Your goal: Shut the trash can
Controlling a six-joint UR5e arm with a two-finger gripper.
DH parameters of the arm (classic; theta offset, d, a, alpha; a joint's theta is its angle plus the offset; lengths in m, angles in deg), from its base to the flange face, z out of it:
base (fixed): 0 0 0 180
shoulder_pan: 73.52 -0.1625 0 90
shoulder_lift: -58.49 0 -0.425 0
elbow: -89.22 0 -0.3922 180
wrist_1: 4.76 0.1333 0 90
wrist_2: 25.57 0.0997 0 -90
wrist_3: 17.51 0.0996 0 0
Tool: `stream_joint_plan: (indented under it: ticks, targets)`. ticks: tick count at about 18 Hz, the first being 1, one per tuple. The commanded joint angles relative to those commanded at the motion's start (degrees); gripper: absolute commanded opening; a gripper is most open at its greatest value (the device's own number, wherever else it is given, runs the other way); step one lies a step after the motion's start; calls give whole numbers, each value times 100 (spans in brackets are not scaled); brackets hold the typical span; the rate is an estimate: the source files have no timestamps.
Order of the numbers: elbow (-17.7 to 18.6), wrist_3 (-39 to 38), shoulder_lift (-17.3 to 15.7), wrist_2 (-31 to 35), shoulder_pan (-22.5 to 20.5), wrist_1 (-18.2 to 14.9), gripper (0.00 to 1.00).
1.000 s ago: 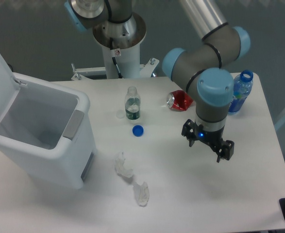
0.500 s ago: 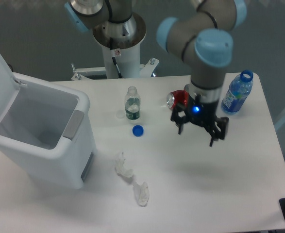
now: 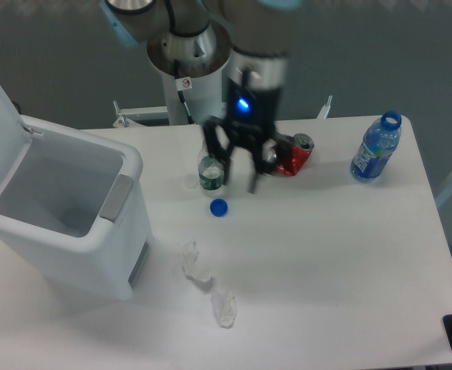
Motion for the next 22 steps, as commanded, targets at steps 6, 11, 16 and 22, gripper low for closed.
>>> stream_joint_plan:
  ticks: [6,11,16,22]
  targets:
    - [0,-924,-651,-582,351,53,3]
    - [0,-1118,-889,-590,957,88,2]
    - [-97,-574,-1003,-590,1626,132,2]
    - [-211,436,-986,-704,2083,229,2]
